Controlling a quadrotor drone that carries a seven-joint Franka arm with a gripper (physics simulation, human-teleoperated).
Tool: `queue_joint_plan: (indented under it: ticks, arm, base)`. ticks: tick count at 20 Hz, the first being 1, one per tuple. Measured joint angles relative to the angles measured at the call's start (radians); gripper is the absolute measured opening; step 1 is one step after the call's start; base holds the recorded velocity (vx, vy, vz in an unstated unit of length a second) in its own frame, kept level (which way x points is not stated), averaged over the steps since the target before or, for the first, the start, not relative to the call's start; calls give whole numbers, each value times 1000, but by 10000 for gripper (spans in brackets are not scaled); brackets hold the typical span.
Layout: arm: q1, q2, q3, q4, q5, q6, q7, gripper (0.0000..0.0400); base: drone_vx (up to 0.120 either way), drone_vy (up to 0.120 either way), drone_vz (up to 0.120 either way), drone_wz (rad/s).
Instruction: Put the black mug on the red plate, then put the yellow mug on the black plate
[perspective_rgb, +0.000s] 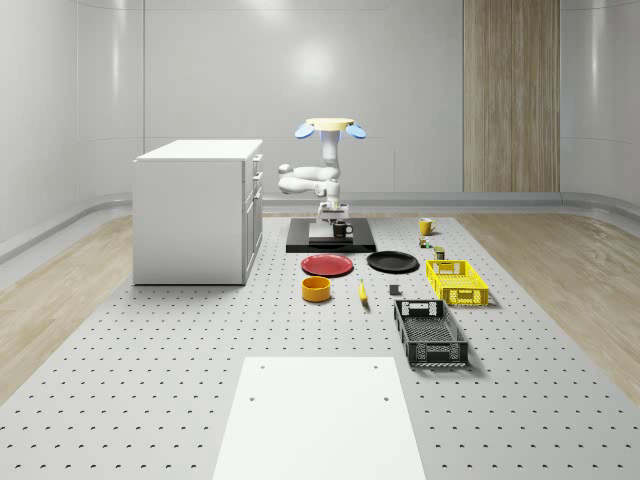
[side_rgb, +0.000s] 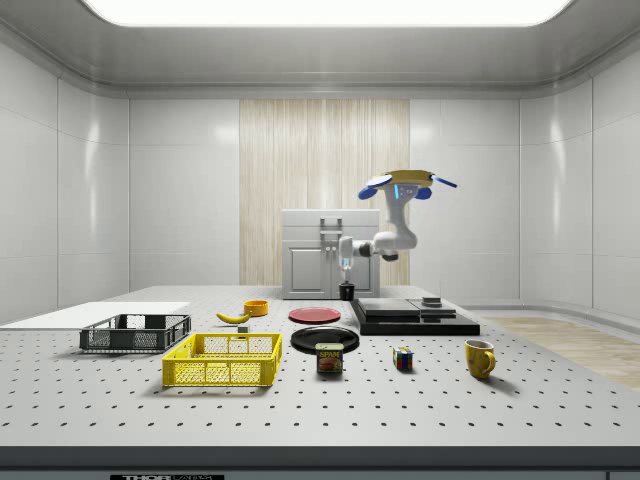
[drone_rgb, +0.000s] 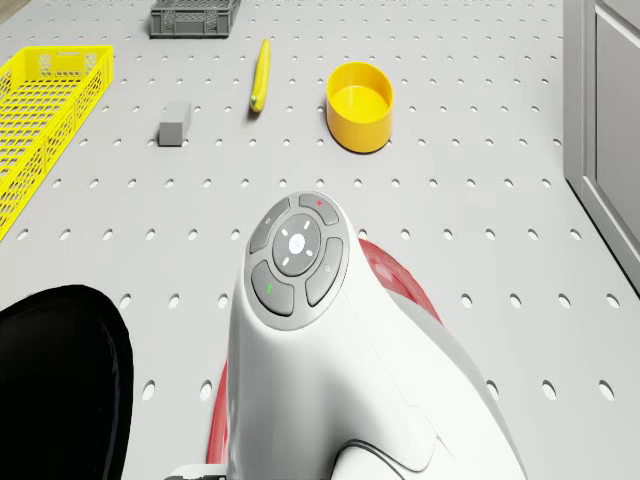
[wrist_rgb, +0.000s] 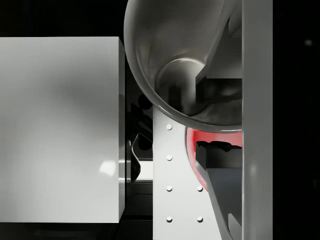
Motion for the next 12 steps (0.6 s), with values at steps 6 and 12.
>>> queue_joint_plan:
  ticks: [6, 12]
  arm:
    - [-2, -7, 1, 0, 3, 7, 1, 110]
    - [-3, -14, 3, 1, 6, 13, 3, 110]
  base:
    - [120, 0, 0, 0]
    - [120, 0, -60, 0]
